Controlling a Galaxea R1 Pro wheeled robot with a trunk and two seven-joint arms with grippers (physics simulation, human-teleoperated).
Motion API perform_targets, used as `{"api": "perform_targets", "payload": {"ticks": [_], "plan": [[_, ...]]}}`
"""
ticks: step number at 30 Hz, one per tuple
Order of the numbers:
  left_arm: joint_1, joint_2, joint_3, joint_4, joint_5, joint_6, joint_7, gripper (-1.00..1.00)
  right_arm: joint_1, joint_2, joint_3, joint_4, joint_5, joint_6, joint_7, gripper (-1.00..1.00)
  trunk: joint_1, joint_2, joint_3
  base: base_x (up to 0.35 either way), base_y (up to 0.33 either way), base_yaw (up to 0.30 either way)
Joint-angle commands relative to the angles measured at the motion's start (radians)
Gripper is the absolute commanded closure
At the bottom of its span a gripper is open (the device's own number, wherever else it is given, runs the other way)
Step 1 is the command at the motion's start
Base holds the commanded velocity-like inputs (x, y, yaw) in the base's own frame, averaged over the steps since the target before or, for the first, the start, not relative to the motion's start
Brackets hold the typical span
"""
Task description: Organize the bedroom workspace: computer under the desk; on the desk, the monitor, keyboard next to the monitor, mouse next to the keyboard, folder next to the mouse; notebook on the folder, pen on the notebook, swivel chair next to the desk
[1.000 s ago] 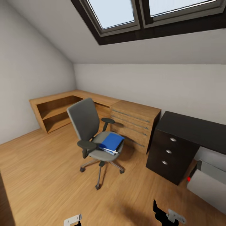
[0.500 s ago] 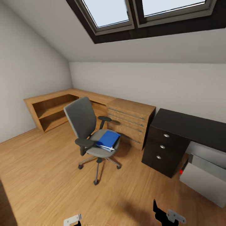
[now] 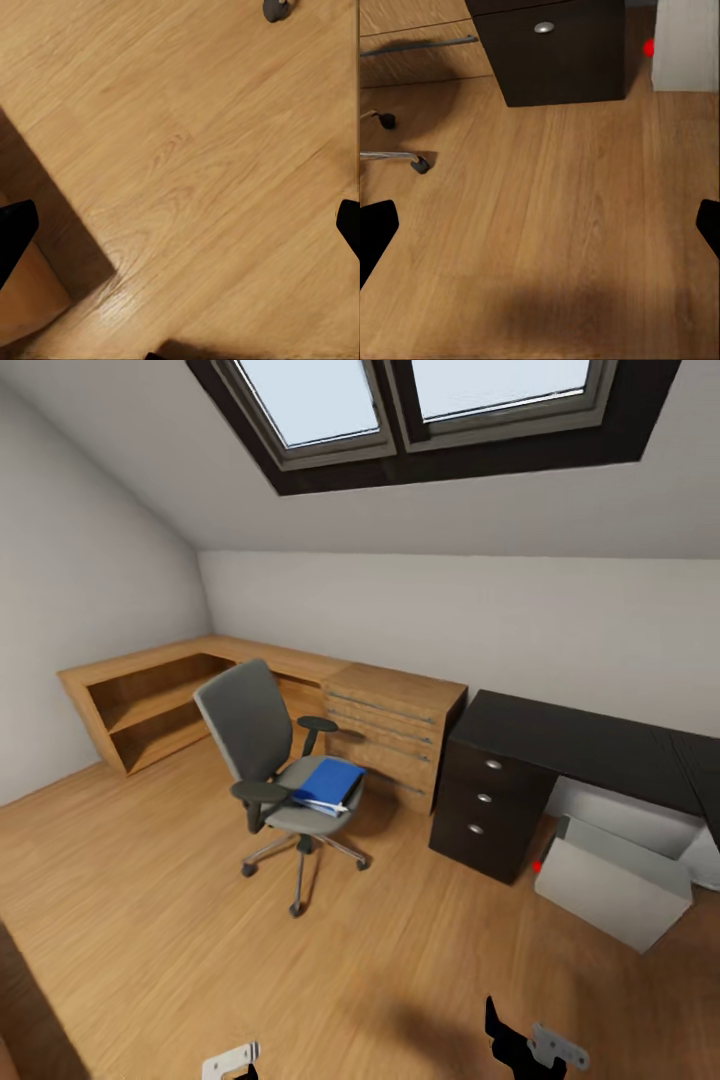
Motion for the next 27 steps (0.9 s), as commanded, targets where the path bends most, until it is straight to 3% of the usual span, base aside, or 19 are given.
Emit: {"api": "perform_targets", "payload": {"ticks": [1, 17, 22, 27], "plan": [[0.0, 0.001, -0.006, 0.0, 0.011, -0.006, 0.007, -1.0, -0.001, 0.0, -0.008, 0.002, -0.003, -0.003, 0.01, -1.0, -0.005, 0.007, 0.001, -0.334, 0.0, -0.192], [0.0, 0.001, -0.005, 0.001, 0.012, -0.006, 0.007, -1.0, -0.001, 0.0, -0.006, 0.001, -0.002, -0.003, 0.01, -1.0, -0.066, 0.119, 0.046, -0.334, 0.0, -0.271], [0.0, 0.001, -0.006, 0.001, 0.012, -0.006, 0.007, -1.0, -0.001, 0.0, 0.023, 0.002, 0.062, -0.003, 0.009, -1.0, -0.085, 0.154, 0.062, -0.334, 0.0, -0.293], [0.0, 0.001, -0.006, 0.001, 0.012, -0.006, 0.007, -1.0, -0.001, 0.0, 0.027, 0.002, 0.075, -0.003, 0.009, -1.0, -0.104, 0.189, 0.077, -0.334, 0.0, -0.294]]}}
